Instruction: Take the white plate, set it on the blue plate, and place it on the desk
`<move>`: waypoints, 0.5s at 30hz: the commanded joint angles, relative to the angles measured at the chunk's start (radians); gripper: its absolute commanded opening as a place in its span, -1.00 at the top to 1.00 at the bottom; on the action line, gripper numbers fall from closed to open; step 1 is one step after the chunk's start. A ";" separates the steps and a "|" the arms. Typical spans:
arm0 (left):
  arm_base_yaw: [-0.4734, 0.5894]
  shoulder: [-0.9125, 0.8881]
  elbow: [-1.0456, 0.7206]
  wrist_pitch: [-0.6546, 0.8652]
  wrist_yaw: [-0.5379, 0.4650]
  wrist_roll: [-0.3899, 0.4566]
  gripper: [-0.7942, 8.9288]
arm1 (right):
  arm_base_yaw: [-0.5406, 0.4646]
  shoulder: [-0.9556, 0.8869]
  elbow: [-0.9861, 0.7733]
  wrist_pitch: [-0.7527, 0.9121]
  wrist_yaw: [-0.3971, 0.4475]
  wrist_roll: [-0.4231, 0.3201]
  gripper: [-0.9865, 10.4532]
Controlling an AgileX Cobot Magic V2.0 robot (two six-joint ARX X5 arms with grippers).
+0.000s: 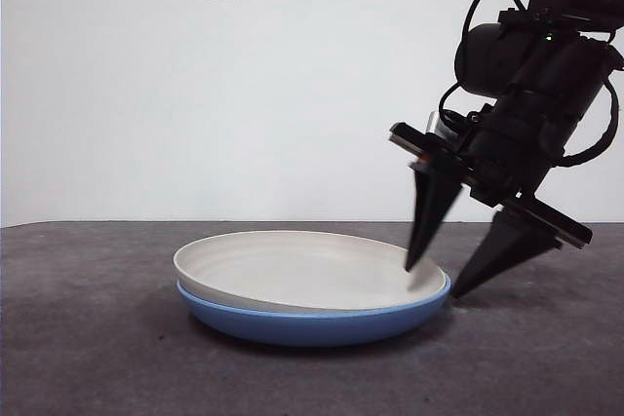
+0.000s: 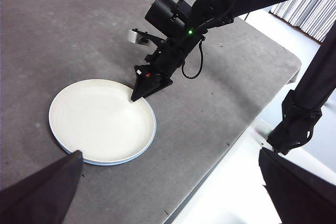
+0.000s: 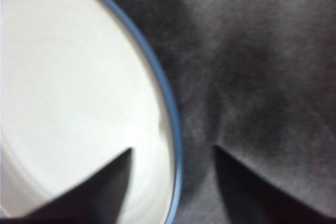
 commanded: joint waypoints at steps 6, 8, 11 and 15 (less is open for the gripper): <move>-0.008 0.002 0.012 0.009 -0.002 0.003 -0.39 | -0.005 -0.041 0.037 -0.102 -0.026 -0.100 -0.01; -0.008 0.002 0.012 -0.001 -0.002 0.003 -0.39 | -0.008 -0.094 0.040 -0.143 -0.026 -0.129 -0.06; -0.008 0.002 0.012 -0.021 -0.002 0.003 -0.39 | -0.008 -0.199 0.041 -0.198 -0.017 -0.159 -0.17; -0.008 0.002 0.012 -0.042 -0.002 0.003 -0.39 | -0.006 -0.368 0.041 -0.286 0.027 -0.192 -0.23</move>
